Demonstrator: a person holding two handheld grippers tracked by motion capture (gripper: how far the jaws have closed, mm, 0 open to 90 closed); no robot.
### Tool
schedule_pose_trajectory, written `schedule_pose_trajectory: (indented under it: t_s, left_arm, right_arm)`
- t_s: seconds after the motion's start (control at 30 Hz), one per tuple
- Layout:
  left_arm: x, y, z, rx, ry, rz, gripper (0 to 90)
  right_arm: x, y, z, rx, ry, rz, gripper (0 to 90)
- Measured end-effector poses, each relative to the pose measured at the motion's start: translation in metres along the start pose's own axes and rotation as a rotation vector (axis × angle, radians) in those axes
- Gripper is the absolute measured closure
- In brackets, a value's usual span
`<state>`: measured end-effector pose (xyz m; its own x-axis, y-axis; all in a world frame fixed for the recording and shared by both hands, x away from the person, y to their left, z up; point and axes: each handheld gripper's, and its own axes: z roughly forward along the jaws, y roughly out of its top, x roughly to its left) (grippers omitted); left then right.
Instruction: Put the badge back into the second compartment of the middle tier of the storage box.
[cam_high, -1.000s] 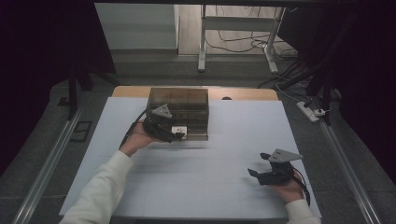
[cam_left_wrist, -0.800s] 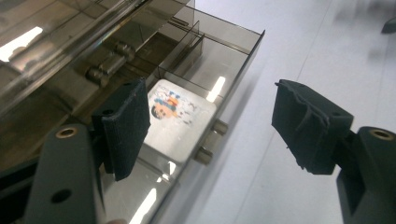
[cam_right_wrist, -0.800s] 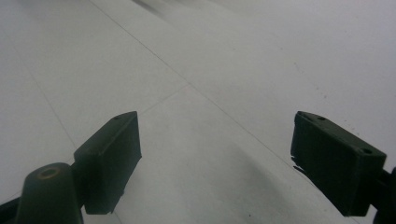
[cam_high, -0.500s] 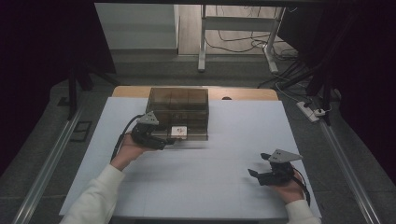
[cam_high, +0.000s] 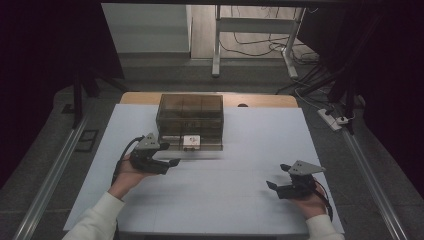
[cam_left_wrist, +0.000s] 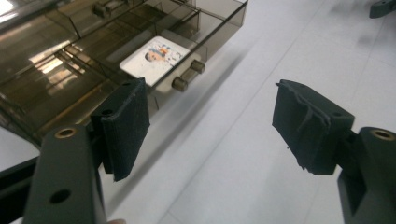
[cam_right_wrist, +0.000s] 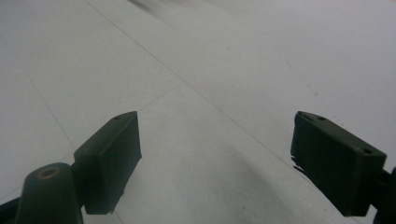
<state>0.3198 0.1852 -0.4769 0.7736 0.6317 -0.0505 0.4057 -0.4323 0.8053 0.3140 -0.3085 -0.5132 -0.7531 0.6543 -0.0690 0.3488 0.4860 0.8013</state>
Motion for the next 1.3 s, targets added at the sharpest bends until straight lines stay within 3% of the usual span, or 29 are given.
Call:
schedule_pose_trajectory:
  t_s: [0.37, 0.77, 1.3]
  left_arm:
    - [-0.011, -0.03, -0.007, 0.02, -0.009, -0.041, 25.4]
    - [-0.012, -0.053, -0.022, 0.025, 0.026, -0.097, 22.9]
    - [-0.016, -0.067, -0.029, 0.03, 0.05, -0.114, 22.1]
  right_arm:
    - [-0.003, -0.004, -0.006, -0.004, -0.027, 0.01, 15.6]
    - [-0.005, -0.006, -0.006, 0.01, -0.042, 0.0, 15.6]
    - [-0.006, -0.008, -0.008, 0.007, -0.06, -0.002, 15.6]
